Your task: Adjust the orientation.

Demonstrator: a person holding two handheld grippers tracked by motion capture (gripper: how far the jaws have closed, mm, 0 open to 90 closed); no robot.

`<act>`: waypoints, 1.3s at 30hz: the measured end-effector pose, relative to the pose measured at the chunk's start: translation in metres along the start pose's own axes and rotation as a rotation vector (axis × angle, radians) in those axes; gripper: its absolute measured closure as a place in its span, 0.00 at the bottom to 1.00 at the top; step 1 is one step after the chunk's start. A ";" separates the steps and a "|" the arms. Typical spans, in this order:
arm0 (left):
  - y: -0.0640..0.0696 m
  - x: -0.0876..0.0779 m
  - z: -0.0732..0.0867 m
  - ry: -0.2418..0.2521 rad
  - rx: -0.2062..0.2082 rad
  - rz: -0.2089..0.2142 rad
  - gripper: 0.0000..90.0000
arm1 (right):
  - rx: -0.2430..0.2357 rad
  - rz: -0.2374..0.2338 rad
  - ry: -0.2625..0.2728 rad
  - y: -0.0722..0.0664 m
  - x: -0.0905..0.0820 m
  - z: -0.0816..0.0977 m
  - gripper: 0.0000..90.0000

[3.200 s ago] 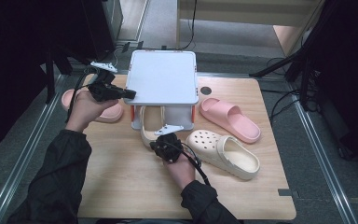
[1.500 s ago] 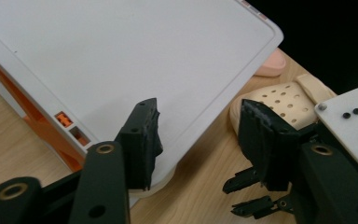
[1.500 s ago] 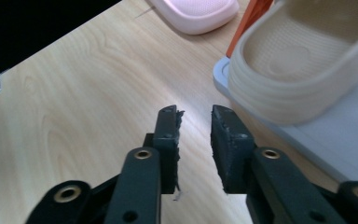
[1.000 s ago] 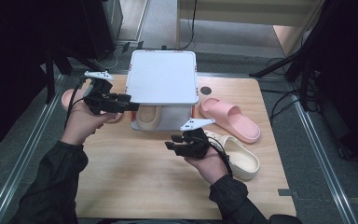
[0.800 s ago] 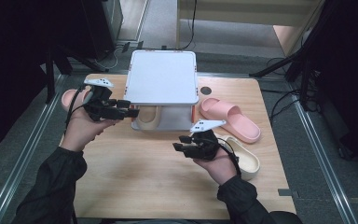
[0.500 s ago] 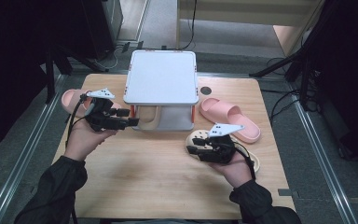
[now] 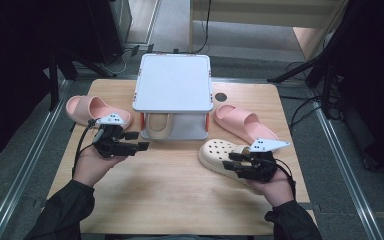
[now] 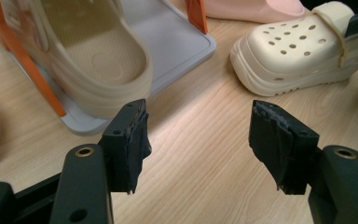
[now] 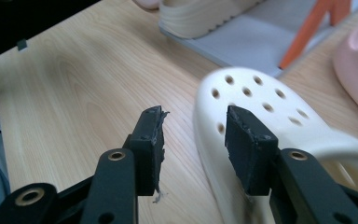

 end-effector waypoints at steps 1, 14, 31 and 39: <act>0.001 0.000 0.003 0.002 0.002 -0.002 0.42 | -0.002 -0.009 0.008 0.002 -0.003 0.002 0.65; 0.007 0.002 0.015 -0.004 -0.003 -0.006 0.42 | 0.006 0.042 0.049 0.011 -0.030 0.015 0.65; 0.007 0.003 0.016 -0.009 -0.013 -0.013 0.43 | 0.114 0.070 -0.130 0.024 0.019 0.005 0.85; 0.008 -0.001 0.020 -0.007 -0.019 -0.024 0.43 | 0.091 0.025 -0.136 0.006 0.034 -0.011 0.85</act>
Point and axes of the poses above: each handheld gripper's, and its own axes: x roughly forward along the jaws, z roughly out of its underside, y roughly to its right, the point moved 1 cm from there along x, roughly forward along the jaws, and after that the axes turned 7 degrees about x, right-handed, at the moved point
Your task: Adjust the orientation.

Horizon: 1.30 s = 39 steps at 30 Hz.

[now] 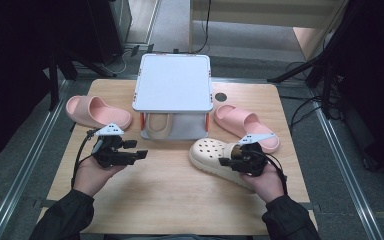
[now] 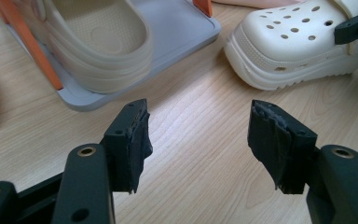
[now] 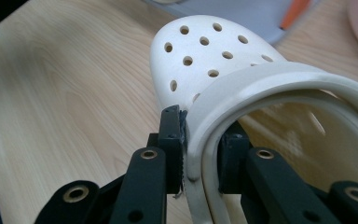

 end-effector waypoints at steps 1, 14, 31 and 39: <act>0.000 -0.001 0.001 0.001 0.002 -0.005 0.43 | -0.007 -0.007 0.002 -0.004 0.002 -0.003 0.85; 0.006 -0.010 0.012 -0.004 -0.011 -0.035 0.43 | -0.081 -0.097 -0.027 -0.050 0.040 -0.030 0.85; 0.015 -0.012 0.020 -0.029 -0.043 -0.003 0.57 | -0.158 -0.153 -0.101 -0.075 0.086 -0.034 0.84; 0.017 -0.008 0.020 -0.029 -0.067 0.011 0.75 | -0.175 -0.132 -0.067 -0.076 0.073 -0.035 0.68</act>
Point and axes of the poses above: each handheld gripper's, and its own axes: x roughly forward along the jaws, z roughly out of its underside, y roughly to its right, the point moved 1 cm from there along x, roughly forward along the jaws, and after that the axes turned 7 degrees about x, right-handed, at the moved point
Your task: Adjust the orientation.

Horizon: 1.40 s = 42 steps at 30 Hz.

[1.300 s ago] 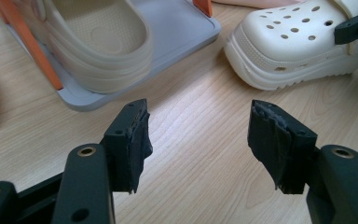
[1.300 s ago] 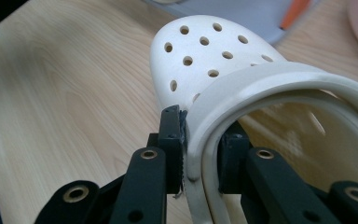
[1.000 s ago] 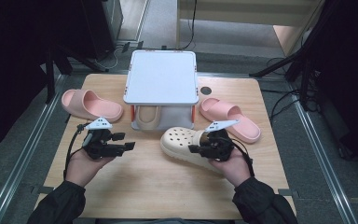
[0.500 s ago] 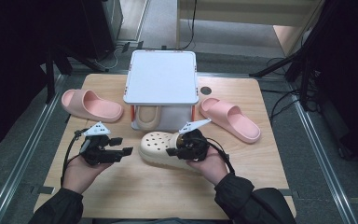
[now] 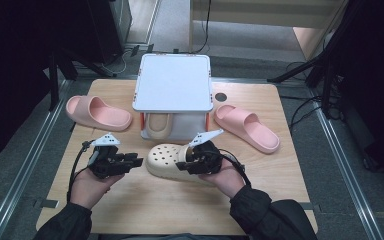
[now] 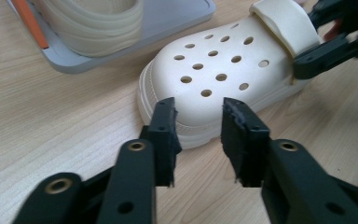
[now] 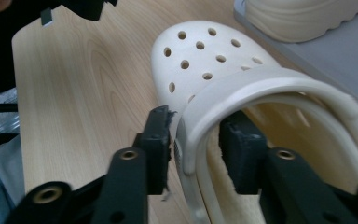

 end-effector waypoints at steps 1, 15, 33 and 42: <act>0.000 0.000 0.000 -0.001 0.003 0.005 0.76 | 0.003 -0.002 0.005 0.000 -0.004 0.000 0.68; 0.015 0.018 0.005 0.011 0.040 0.009 0.94 | 0.006 0.031 0.110 0.037 -0.034 -0.009 1.00; 0.025 0.053 0.014 -0.028 0.040 0.030 0.92 | 0.052 0.065 0.104 0.065 -0.012 -0.015 1.00; 0.021 0.056 0.012 -0.019 0.049 0.049 0.93 | 0.064 0.063 0.105 0.061 -0.013 -0.010 1.00</act>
Point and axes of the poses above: each handheld gripper's, and its own axes: x roughly forward along the jaws, z roughly out of its underside, y roughly to its right, the point moved 1 cm from there along x, roughly forward along the jaws, and after that the axes turned 7 degrees about x, right-handed, at the moved point
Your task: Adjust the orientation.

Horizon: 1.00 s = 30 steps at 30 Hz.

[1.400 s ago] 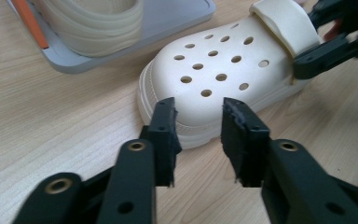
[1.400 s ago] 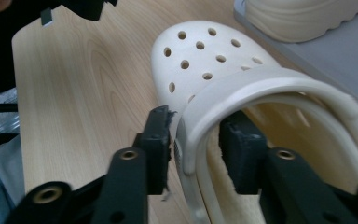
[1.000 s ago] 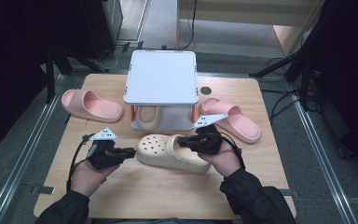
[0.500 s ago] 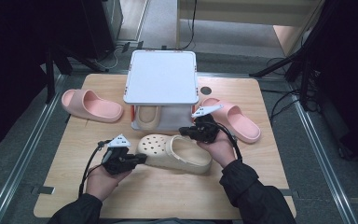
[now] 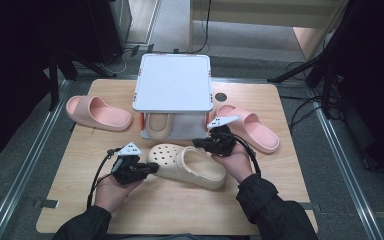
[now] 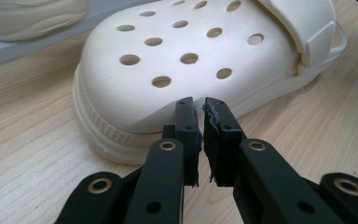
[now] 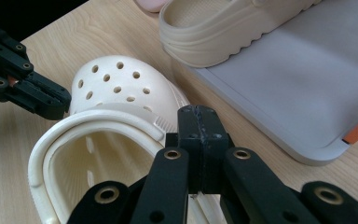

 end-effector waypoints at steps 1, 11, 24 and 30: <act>0.000 0.001 0.000 0.002 0.000 0.000 0.93 | -0.002 0.002 0.000 -0.001 0.000 0.001 1.00; -0.006 0.005 -0.007 -0.002 -0.004 0.018 0.93 | 0.001 0.006 0.000 -0.008 -0.007 0.009 1.00; -0.016 0.014 -0.020 -0.020 -0.003 0.042 0.94 | 0.023 0.017 0.008 -0.019 -0.019 0.026 1.00; -0.019 0.020 -0.027 -0.024 0.000 0.053 0.93 | 0.043 0.024 0.012 -0.026 -0.026 0.036 1.00</act>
Point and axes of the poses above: each handheld gripper's, and its own axes: x roughly forward along the jaws, z roughly out of its underside, y roughly to its right, the point moved 1 cm from there along x, roughly forward along the jaws, and after that the axes turned 7 degrees about x, right-handed, at the moved point
